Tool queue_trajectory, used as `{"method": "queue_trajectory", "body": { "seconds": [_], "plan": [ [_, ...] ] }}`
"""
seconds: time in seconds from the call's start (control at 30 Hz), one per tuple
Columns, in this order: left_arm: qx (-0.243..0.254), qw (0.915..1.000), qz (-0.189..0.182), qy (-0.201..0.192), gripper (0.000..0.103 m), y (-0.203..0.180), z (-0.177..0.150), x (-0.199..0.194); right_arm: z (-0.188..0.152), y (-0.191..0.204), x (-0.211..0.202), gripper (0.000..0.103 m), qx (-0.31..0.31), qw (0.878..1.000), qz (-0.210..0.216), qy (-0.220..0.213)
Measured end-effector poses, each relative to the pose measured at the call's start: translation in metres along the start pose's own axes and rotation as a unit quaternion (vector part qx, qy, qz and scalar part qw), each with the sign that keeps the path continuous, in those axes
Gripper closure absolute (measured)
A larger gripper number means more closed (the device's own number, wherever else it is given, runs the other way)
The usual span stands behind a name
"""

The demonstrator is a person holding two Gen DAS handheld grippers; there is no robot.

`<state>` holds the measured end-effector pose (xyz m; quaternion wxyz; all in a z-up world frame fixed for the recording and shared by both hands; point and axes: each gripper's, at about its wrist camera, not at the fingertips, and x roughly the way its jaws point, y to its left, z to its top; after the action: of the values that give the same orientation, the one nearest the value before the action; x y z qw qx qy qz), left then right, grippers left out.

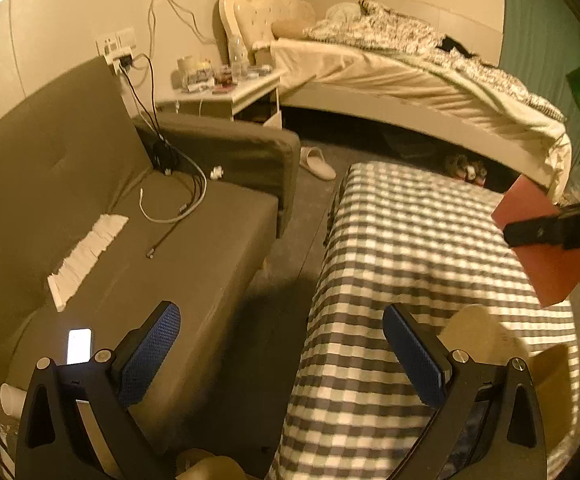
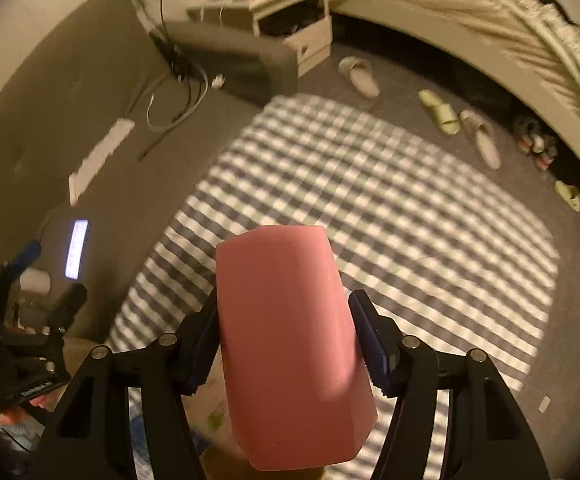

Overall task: Flip cup upside down
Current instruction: 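Grasp the pink hexagonal cup with the right tool and lift it, then carry the pink cup with the right tool toward the left tool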

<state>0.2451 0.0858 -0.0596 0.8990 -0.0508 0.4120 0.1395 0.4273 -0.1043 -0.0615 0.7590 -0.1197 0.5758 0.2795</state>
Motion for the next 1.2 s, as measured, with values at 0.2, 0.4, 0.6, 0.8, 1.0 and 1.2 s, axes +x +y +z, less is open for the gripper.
{"method": "queue_trajectory", "body": {
  "seconds": [0.2,0.4,0.6,0.8,1.0,1.2],
  "plan": [
    [0.0,0.9987,-0.025,-0.044,0.0,0.005,-0.002,-0.073,-0.032,0.025,-0.087,0.042,0.024,0.998,-0.054,-0.032],
    [0.016,0.9962,-0.049,-0.07,0.0,0.012,-0.03,-0.136,-0.112,0.064,-0.141,0.042,0.066,0.993,-0.082,-0.046],
    [0.044,0.9946,-0.067,-0.066,0.0,0.017,-0.077,-0.168,-0.202,0.104,-0.136,0.042,0.124,0.988,-0.078,-0.045],
    [0.05,0.9951,-0.071,-0.047,0.0,0.02,-0.123,-0.166,-0.267,0.119,-0.092,0.042,0.186,0.979,-0.076,-0.03],
    [0.057,0.9955,-0.072,-0.022,0.0,0.016,-0.156,-0.157,-0.287,0.116,-0.047,0.043,0.224,0.971,-0.083,-0.02],
    [0.063,0.9955,-0.071,-0.004,0.0,0.018,-0.166,-0.145,-0.286,0.115,-0.028,0.043,0.231,0.968,-0.091,-0.032]
  ]
}}
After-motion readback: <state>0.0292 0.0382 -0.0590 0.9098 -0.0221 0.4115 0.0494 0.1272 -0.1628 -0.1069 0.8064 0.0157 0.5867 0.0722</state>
